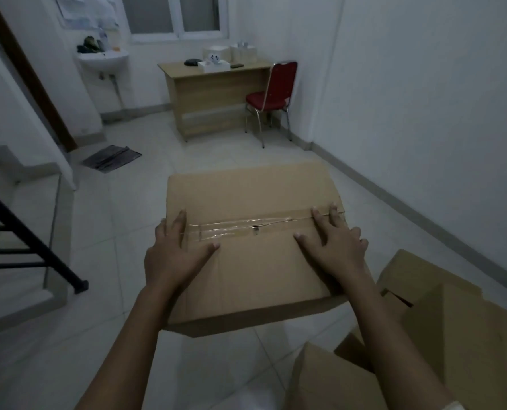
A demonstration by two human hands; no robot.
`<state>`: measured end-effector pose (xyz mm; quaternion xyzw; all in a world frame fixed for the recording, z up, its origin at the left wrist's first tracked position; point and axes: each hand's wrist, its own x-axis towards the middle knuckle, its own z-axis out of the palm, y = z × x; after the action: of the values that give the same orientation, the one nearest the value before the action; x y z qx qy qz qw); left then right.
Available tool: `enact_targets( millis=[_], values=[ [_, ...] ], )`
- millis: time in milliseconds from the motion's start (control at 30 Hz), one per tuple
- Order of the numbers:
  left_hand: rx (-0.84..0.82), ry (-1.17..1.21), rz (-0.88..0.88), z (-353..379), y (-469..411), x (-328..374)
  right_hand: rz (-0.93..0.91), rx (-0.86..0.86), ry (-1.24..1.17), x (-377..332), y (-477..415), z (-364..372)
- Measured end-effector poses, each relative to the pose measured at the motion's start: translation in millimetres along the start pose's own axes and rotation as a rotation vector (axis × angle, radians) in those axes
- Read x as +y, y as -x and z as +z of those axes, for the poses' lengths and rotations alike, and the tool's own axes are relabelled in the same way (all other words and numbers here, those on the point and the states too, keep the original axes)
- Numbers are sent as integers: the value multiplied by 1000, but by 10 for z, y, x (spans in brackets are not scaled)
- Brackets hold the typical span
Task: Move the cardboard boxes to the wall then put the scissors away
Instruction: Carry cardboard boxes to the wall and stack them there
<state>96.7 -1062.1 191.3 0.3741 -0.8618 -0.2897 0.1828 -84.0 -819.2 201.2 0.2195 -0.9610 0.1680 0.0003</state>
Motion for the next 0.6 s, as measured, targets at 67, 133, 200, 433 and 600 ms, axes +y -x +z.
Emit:
enact_targets(
  millis=[67, 133, 200, 433, 600],
  values=[
    [-20, 6, 0, 18, -114, -13, 25, 10, 13, -51, -39, 33],
    [-49, 9, 14, 44, -247, -5, 58, 18, 21, -71, -93, 83],
    [-82, 4, 32, 70, -402, 2, 94, 16, 21, -84, -155, 144],
    [-133, -56, 174, 230, -1040, 76, 181, 103, 10, -112, -451, 282],
    [-147, -56, 281, 466, -1626, 248, 275, 166, -24, -83, -898, 341]
  ],
)
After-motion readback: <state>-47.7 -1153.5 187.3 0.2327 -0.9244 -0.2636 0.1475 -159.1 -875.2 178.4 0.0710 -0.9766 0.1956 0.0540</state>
